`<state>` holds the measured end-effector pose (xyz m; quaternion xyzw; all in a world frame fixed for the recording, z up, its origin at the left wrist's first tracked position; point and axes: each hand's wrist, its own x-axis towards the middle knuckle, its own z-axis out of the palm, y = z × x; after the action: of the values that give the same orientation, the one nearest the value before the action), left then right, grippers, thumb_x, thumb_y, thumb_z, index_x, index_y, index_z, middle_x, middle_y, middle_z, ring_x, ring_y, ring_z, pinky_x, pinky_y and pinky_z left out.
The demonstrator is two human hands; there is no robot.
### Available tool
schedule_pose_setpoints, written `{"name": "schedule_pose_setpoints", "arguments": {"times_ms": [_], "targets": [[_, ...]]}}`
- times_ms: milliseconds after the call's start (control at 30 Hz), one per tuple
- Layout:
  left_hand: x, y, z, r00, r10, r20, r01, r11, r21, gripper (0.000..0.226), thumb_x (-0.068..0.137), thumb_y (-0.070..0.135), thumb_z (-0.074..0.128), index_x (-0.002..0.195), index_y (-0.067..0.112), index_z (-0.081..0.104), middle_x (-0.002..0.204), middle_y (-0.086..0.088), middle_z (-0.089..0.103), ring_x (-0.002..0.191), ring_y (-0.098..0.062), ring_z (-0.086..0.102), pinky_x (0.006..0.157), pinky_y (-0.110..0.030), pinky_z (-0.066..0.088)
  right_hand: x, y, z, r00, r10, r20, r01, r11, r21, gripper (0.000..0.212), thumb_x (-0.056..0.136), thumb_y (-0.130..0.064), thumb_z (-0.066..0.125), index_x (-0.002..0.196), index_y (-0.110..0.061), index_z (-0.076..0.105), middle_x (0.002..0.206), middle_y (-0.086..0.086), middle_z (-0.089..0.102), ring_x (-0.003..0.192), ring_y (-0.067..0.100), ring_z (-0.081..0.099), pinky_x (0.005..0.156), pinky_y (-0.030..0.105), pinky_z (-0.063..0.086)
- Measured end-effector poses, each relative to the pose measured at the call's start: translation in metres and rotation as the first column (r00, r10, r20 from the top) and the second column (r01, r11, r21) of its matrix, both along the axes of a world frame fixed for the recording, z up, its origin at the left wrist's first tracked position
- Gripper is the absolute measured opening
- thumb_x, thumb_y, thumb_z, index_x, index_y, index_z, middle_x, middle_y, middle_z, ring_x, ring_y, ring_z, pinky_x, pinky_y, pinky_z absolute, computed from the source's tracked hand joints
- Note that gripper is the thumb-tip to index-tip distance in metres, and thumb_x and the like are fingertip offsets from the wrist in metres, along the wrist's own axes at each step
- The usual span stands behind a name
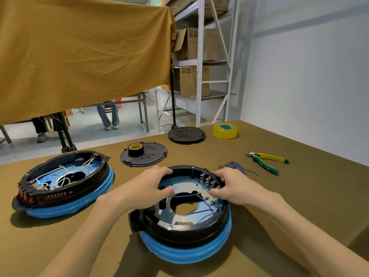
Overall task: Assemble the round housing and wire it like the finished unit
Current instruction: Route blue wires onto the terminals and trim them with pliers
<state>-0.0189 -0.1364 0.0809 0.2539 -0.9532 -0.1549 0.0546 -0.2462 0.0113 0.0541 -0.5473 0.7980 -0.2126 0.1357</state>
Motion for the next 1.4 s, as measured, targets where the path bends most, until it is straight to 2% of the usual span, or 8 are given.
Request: {"name": "schedule_pose_setpoints", "arguments": {"times_ms": [167,267,367,467,600,800,967,1400], "targets": [[0.005,-0.003,0.008,0.999,-0.005,-0.043,0.008,0.997,0.071,0.05,0.099,0.054,0.055,0.145,0.039,0.044,0.129,0.019,0.051,0.106,0.003,0.057,0.084,-0.017,0.046,-0.016,-0.016,0.029,0.942,0.256,0.215,-0.286,0.95,0.122,0.056,0.094,-0.022,0.073,0.146,-0.029,0.055,0.134,-0.007,0.066,0.121,0.011,0.061,0.098,0.027,0.051],[0.003,-0.004,0.003,0.984,0.022,-0.175,-0.019,1.0,0.023,0.042,0.101,0.047,0.054,0.142,0.037,0.051,0.137,0.016,0.053,0.118,0.001,0.053,0.094,-0.02,0.043,-0.016,-0.027,0.031,0.977,0.205,-0.063,-0.197,0.973,0.117,0.067,0.092,-0.038,0.075,0.152,-0.025,0.047,0.149,0.0,0.05,0.136,0.019,0.048,0.114,0.038,0.04],[-0.001,-0.005,-0.014,0.99,0.006,-0.139,0.003,0.998,0.067,0.05,0.104,0.041,0.053,0.152,0.031,0.041,0.151,0.012,0.047,0.134,-0.006,0.045,0.112,-0.027,0.039,-0.002,-0.017,0.019,0.951,-0.063,-0.303,0.075,0.997,0.027,0.062,0.088,-0.053,0.073,0.138,-0.022,0.054,0.131,0.003,0.058,0.117,0.025,0.059,0.096,0.042,0.052],[-0.008,-0.002,-0.025,0.995,-0.005,-0.101,0.018,0.992,0.127,0.055,0.105,0.039,0.05,0.157,0.028,0.032,0.154,0.007,0.045,0.136,-0.01,0.045,0.115,-0.034,0.039,0.003,-0.005,0.003,0.94,-0.109,-0.323,0.141,0.987,0.076,0.033,0.089,-0.02,0.068,0.121,-0.019,0.062,0.117,0.008,0.066,0.1,0.03,0.065,0.083,0.044,0.059],[-0.006,-0.005,-0.019,0.992,0.115,-0.057,-0.115,0.993,0.006,0.055,0.104,0.053,0.042,0.153,0.028,0.033,0.14,0.001,0.058,0.121,-0.016,0.058,0.103,-0.038,0.049,-0.002,-0.004,0.011,0.977,0.073,-0.198,-0.072,0.997,0.009,0.055,0.086,0.007,0.055,0.124,-0.029,0.072,0.116,-0.002,0.074,0.104,0.018,0.067,0.088,0.04,0.059],[-0.005,-0.004,-0.018,0.953,0.289,-0.086,-0.301,0.9,-0.315,0.048,0.102,0.062,0.033,0.101,0.025,0.064,0.092,0.008,0.067,0.085,-0.011,0.065,0.078,-0.034,0.056,0.014,-0.039,0.019,0.96,0.204,-0.194,-0.201,0.979,0.034,0.03,0.092,-0.016,0.072,0.123,-0.02,0.071,0.118,0.0,0.07,0.107,0.017,0.063,0.095,0.04,0.054],[-0.015,-0.007,-0.036,0.964,0.021,-0.264,0.035,0.978,0.207,0.043,0.105,0.042,0.051,0.147,0.032,0.049,0.145,0.015,0.052,0.127,-0.001,0.049,0.11,-0.029,0.043,0.02,-0.036,0.019,0.94,-0.02,-0.34,0.077,0.985,0.156,0.026,0.096,-0.027,0.063,0.115,-0.013,0.054,0.113,0.01,0.059,0.099,0.031,0.06,0.081,0.041,0.054],[-0.028,0.0,-0.057,0.94,0.146,-0.307,-0.056,0.957,0.284,0.015,0.105,0.037,0.048,0.118,0.032,0.053,0.113,0.011,0.054,0.098,0.001,0.056,0.074,-0.012,0.043,0.029,-0.04,0.029,0.871,0.116,-0.477,-0.092,0.993,0.073,0.032,0.099,-0.032,0.06,0.127,-0.017,0.057,0.122,0.008,0.052,0.111,0.029,0.054,0.083,0.039,0.044]]}}
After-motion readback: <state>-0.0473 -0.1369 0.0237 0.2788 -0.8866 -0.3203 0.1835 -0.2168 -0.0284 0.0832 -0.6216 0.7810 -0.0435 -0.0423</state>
